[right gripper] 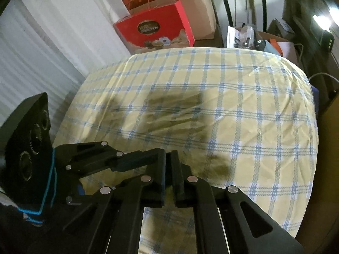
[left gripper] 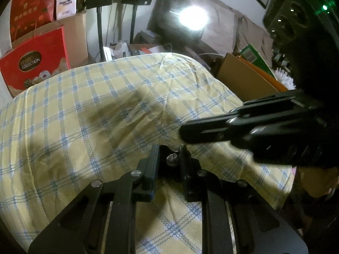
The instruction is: Organize objects
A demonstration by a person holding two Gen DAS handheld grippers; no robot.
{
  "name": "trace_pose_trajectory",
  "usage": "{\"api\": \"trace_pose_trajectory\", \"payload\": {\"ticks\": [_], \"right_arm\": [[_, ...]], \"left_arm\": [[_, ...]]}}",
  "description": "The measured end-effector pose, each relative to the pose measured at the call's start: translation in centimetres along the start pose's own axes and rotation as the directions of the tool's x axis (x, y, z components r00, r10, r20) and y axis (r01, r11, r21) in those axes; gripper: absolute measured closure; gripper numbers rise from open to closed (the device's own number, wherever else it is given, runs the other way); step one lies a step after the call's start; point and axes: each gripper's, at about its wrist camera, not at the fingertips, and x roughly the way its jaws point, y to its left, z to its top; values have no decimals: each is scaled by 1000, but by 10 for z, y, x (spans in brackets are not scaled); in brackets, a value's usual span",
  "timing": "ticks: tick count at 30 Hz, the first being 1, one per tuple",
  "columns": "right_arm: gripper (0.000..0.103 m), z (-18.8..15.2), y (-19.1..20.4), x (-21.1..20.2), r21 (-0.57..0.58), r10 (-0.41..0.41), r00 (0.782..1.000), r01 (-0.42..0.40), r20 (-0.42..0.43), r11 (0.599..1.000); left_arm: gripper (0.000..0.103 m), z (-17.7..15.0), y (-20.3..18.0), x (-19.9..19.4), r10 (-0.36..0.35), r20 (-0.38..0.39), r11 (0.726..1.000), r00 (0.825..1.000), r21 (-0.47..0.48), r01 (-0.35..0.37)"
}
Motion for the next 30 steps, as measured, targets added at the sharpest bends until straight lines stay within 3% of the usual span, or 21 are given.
{"api": "trace_pose_trajectory", "payload": {"ticks": [6,17,22,27,30], "right_arm": [[97,-5,-13,-24,44,-19,999,17,51,999],[97,-16,-37,-51,111,-61,995,52,80,992],[97,-21,-36,-59,112,-72,994,62,84,992],[97,-27,-41,-68,118,-78,992,66,102,991],[97,-26,-46,-69,138,-85,990,69,109,988]], "left_arm": [[87,0,13,-8,-4,1,1000,1000,-30,4],[86,-5,9,-13,10,-48,998,999,59,-7],[62,-5,7,-20,31,-19,996,999,86,-30],[53,-2,5,-19,45,0,995,999,89,-45],[52,-2,-1,-13,31,-10,993,999,112,-30]]}}
